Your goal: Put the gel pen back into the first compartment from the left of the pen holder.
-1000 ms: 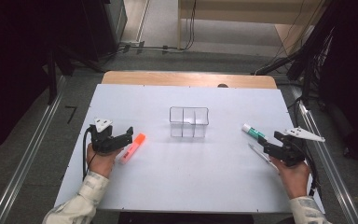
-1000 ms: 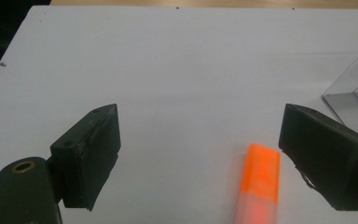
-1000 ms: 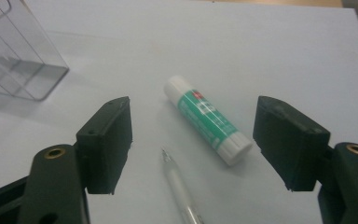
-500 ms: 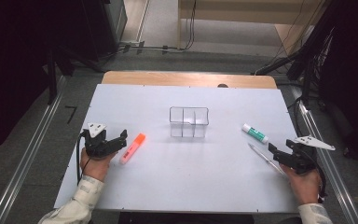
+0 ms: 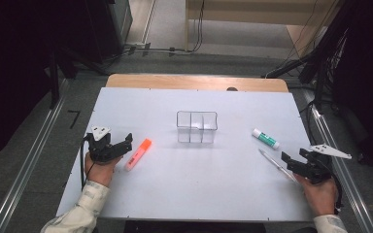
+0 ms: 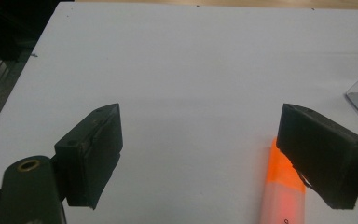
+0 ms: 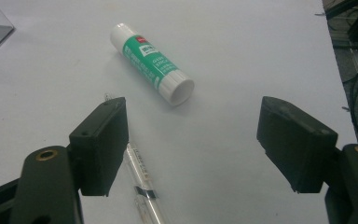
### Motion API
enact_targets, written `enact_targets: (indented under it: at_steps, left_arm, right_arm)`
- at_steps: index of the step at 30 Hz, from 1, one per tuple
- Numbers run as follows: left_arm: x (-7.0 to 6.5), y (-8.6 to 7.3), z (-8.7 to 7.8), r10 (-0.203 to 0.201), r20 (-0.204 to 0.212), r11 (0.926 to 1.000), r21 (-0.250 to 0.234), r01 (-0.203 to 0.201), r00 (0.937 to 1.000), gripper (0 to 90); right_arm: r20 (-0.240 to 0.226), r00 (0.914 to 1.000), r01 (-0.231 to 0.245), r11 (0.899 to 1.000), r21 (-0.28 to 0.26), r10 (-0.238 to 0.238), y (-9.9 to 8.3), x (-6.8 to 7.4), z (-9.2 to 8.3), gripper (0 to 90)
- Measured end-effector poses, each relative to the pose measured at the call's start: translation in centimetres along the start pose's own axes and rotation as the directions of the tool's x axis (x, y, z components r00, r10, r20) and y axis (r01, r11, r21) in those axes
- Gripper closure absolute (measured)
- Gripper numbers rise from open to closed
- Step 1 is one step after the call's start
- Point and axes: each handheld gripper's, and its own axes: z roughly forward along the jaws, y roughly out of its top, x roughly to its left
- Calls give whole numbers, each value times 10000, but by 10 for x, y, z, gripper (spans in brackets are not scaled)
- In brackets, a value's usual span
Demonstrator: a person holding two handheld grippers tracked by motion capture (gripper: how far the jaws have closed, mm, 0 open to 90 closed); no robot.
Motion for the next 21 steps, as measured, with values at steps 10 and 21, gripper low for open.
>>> enact_targets:
  at_steps: [10, 21]
  left_arm:
    - [6, 0, 0, -305, -18, 9995, 31, 305, 9995, 149]
    - [5, -1, 1, -271, -76, 9996, 111, 272, 9996, 149]
  right_arm:
    - [-135, 9999, 83, 9999, 135, -81, 0, 3, 2, 235]
    - [-516, 9975, 522, 9969, 581, -492, 1, 9, 12, 259]
